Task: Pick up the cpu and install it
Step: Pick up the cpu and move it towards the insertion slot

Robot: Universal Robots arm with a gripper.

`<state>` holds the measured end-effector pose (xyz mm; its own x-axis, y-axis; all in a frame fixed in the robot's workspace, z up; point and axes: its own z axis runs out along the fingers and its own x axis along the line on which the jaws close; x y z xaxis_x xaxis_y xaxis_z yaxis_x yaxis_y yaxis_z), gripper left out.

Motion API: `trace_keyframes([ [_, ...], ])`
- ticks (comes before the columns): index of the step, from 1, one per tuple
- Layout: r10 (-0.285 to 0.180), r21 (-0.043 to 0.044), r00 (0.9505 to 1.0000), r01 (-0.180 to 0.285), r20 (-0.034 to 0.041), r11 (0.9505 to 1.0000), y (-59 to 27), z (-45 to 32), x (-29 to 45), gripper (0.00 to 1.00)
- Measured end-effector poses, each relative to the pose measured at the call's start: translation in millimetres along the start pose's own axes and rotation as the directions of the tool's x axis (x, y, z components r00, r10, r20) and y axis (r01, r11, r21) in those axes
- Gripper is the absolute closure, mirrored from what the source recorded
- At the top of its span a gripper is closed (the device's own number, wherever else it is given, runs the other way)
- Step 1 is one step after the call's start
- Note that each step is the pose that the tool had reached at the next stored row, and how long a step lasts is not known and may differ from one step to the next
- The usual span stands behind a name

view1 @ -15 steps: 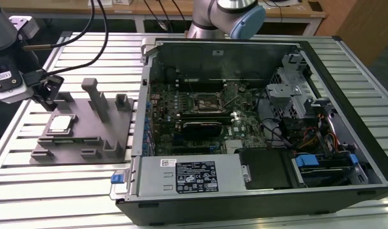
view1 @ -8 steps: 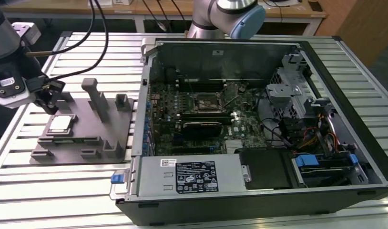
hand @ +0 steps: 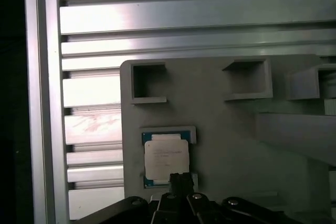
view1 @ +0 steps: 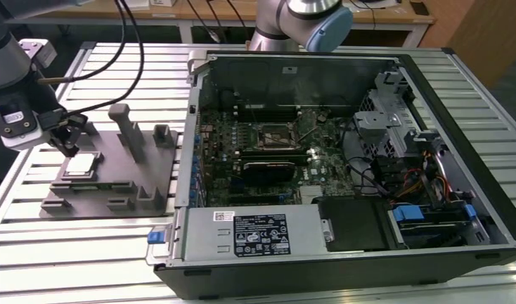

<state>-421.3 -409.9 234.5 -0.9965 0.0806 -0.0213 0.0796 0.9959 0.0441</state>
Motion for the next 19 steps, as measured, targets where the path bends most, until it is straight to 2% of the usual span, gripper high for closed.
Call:
trace_keyframes([
  [13,0.0,0.0,1.0,0.0,-0.0008,1.0,-0.7,23.9,3.4,0.89],
  [19,0.0,0.0001,1.0,0.0,-0.0009,1.0,-0.8,25.8,3.5,0.89],
])
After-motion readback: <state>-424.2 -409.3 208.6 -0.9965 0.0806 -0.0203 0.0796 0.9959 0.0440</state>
